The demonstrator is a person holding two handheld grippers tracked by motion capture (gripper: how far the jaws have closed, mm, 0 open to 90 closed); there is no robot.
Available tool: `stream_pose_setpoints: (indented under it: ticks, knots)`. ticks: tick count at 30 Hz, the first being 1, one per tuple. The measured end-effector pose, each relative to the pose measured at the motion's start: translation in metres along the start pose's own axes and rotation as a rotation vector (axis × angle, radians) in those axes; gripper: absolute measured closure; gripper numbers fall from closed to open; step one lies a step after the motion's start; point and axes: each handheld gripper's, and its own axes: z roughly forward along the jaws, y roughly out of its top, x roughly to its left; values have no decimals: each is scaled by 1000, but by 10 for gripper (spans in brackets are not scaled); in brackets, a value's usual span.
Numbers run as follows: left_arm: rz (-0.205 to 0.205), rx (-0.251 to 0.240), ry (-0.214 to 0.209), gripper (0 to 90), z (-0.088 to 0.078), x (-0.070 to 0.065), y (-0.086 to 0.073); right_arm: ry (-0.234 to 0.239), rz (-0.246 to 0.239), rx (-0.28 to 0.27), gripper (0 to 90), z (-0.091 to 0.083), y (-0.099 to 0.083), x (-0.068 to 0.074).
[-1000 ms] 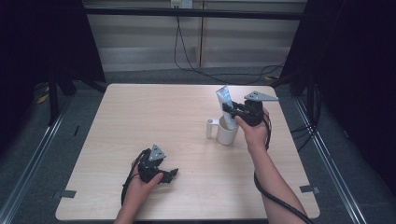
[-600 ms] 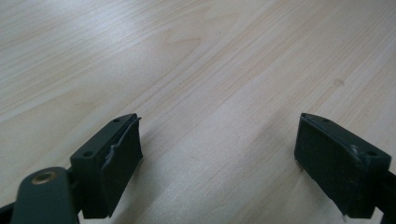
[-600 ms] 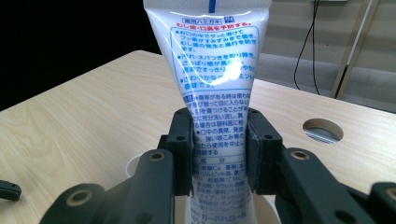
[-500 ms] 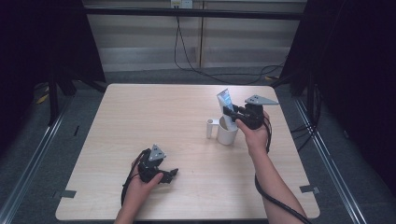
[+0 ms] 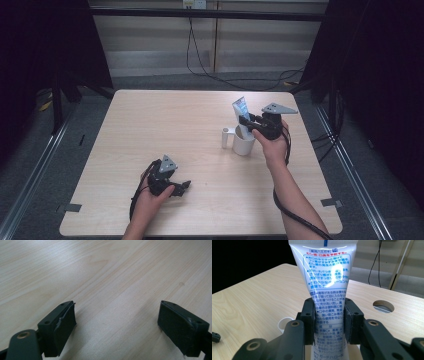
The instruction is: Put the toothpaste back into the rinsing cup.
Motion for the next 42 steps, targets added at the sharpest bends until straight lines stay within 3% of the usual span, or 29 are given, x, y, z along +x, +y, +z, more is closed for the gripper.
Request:
stream_pose_setpoints:
  ticks: [5,42]
  knots:
    - [0,0,0,146,0,0,0,-2,-20,15,661,-1,-1,1]
    - [-3,-2,0,146,0,0,0,-5,-4,78,641,-6,-10,-2]
